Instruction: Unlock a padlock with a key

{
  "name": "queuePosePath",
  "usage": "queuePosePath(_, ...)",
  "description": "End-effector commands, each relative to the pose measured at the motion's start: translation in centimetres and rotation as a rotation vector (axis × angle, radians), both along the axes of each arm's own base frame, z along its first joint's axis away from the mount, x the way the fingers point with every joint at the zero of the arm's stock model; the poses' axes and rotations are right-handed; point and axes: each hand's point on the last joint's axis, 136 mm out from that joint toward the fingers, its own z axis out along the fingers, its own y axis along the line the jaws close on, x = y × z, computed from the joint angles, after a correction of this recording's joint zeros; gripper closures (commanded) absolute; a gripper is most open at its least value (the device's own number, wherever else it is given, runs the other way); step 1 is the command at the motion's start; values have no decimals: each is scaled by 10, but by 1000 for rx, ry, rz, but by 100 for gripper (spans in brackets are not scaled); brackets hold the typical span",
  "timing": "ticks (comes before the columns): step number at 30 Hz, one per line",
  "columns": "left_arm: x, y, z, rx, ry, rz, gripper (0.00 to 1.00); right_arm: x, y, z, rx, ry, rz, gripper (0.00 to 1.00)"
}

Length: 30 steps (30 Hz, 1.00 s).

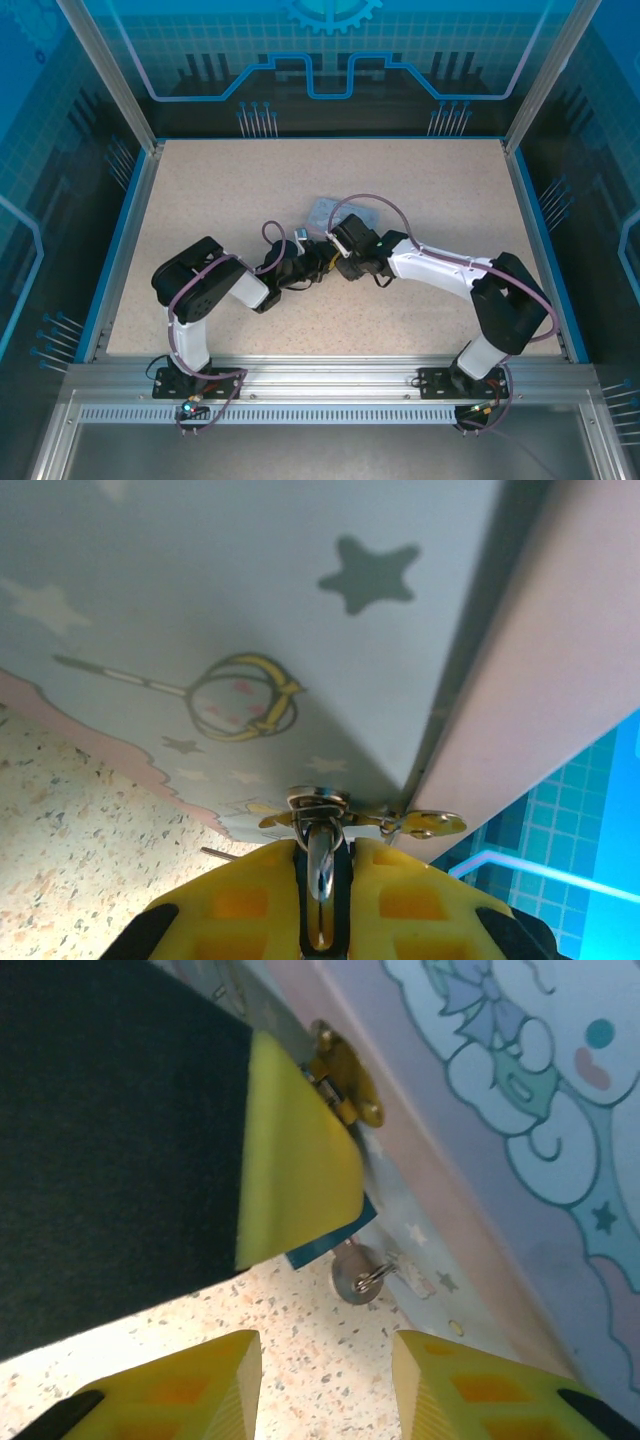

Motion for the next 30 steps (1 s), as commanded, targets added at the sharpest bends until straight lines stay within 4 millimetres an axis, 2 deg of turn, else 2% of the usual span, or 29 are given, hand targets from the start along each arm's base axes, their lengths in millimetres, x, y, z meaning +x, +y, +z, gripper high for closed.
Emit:
queuePosePath(1, 5, -9, 33, -71, -59, -24, 100, 9, -7, -4, -53, -49, -2, 61)
queuePosePath(7, 5, -10, 34, -72, -59, -29, 100, 15, -5, -8, -84, -73, 14, 62)
queuePosePath(12, 5, -11, 34, -67, -57, -35, 100, 22, -7, -10, -125, -103, 24, 65)
queuePosePath(19, 4, -12, 35, -67, -57, -40, 100, 28, 0, -8, -99, -126, 21, 71)
queuePosePath(29, 4, -12, 38, -68, -56, -44, 100, 25, 13, -13, -74, -130, 45, 72)
queuePosePath(30, 4, -13, 38, -69, -57, -45, 100, 26, 13, -15, -73, -127, 44, 76)
